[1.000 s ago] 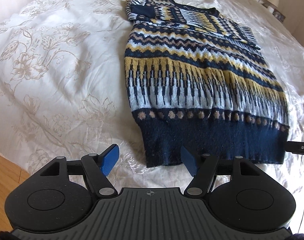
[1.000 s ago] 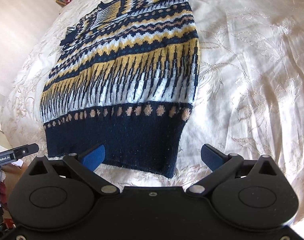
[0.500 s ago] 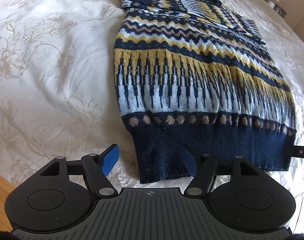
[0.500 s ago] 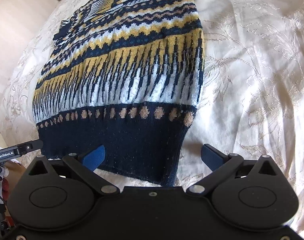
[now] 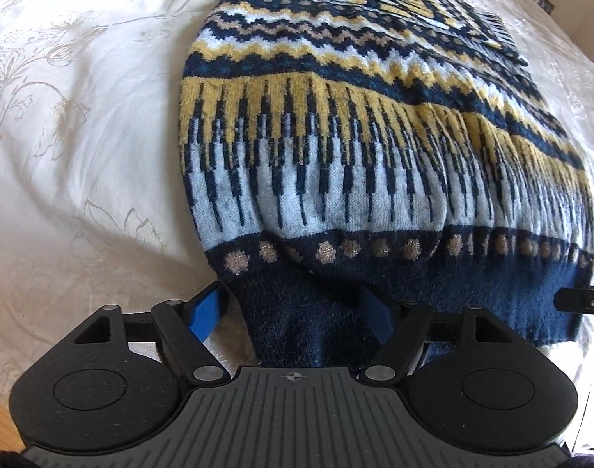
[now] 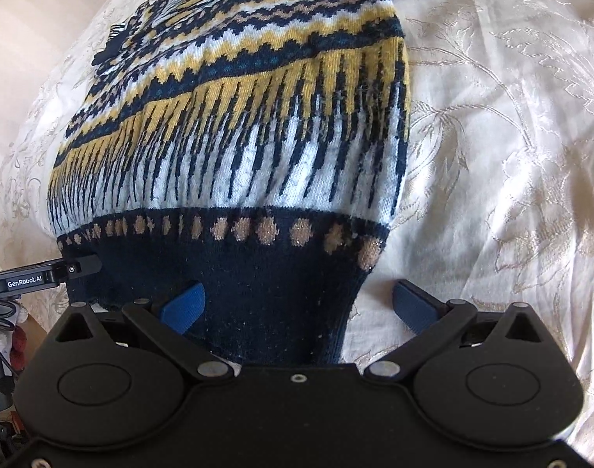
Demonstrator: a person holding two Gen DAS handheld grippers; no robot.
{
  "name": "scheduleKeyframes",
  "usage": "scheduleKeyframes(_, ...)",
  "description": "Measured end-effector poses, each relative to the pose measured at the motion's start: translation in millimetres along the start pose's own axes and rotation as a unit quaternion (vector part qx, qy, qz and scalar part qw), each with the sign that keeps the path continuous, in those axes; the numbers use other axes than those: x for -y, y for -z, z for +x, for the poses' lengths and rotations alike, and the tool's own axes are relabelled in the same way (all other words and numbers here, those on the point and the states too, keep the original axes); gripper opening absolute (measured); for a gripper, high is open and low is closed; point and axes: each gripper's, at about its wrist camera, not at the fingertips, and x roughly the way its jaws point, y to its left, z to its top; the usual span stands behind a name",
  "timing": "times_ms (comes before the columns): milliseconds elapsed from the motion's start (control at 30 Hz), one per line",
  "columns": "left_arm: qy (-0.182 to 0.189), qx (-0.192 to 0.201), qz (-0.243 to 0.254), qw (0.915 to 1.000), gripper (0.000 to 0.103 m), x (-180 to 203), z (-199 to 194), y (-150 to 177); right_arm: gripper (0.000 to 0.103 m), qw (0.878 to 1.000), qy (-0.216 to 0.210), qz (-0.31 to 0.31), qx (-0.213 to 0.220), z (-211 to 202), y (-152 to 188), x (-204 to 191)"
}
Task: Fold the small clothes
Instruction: 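Grasp the navy ribbed hem with both grippers and lift it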
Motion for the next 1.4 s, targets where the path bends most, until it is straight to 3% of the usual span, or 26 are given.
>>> scheduleKeyframes(200, 0.001, -0.006, 0.031, 0.9995, 0.093, 10.4, 5.2, 0.9, 0.103, 1.000, -0.020, 0.001, 0.018, -3.0, 5.5, 5.3)
scheduleKeyframes(367, 0.001, -0.009, 0.025, 0.9996, 0.095, 10.9, 5.8, -0.3, 0.103, 1.000, -0.021, -0.009, 0.010, -4.8, 6.1, 6.6)
scheduleKeyframes(467, 0.007, -0.002, 0.008, 0.9999, 0.086, 4.8, 1.9, -0.4, 0.103, 1.000, -0.025, 0.001, -0.004, -4.9, 0.5, 8.0)
scheduleKeyframes(533, 0.005, 0.006, -0.006, 1.0000, 0.063, -2.3, -4.0, 1.5, 0.103, 1.000, -0.027, 0.009, -0.007, -5.3, -1.1, 8.6)
scheduleKeyframes(600, 0.014, 0.007, -0.021, 0.9997, 0.053, -10.1, -8.5, 3.8, 0.099, 1.000, -0.026, 0.009, -0.006, -5.6, 0.0, 6.6)
scheduleKeyframes(667, 0.023, 0.006, -0.030, 0.9993, 0.049, -14.3, -11.4, 6.6, 0.089, 1.000, -0.029, 0.004, -0.007, -5.5, 2.1, 3.0)
scheduleKeyframes(767, 0.030, 0.006, -0.030, 0.9991, 0.042, -14.5, -13.0, 10.7, 0.063, 0.999, -0.040, 0.000, -0.013, -4.5, 5.0, -2.0)
scheduleKeyframes(833, 0.037, 0.005, -0.034, 0.9987, 0.036, -14.9, -13.9, 13.9, 0.054, 0.999, -0.035, -0.002, -0.018, -3.3, 5.9, -5.2)
scheduleKeyframes(867, 0.040, 0.006, -0.039, 0.9984, 0.033, -15.0, -14.1, 14.7, 0.044, 0.999, -0.034, -0.003, -0.021, -2.5, 6.0, -6.2)
scheduleKeyframes(900, 0.044, 0.005, -0.044, 0.9981, 0.025, -14.9, -14.4, 15.0, 0.037, 0.999, -0.032, -0.002, -0.024, -2.1, 6.0, -6.4)
scheduleKeyframes(933, 0.049, 0.004, -0.049, 0.9976, 0.017, -14.4, -14.5, 14.9, 0.023, 0.999, -0.034, 0.000, -0.026, -2.1, 5.4, -7.2)
scheduleKeyframes(1000, 0.058, 0.006, -0.054, 0.9969, 0.006, -13.9, -17.7, 15.1, 0.019, 0.999, -0.035, -0.001, -0.019, -5.7, 4.9, -8.8)
scheduleKeyframes(1200, 0.077, 0.053, -0.070, 0.9932, 0.006, -16.2, -54.2, 8.3, 0.015, 0.998, -0.053, -0.009, 0.023, -36.3, 2.5, -14.6)
scheduleKeyframes(1400, 0.106, 0.113, -0.098, 0.9830, 0.006, -21.8, -101.3, -21.2, 0.015, 0.994, -0.075, -0.008, 0.084, -76.4, -18.0, -18.0)
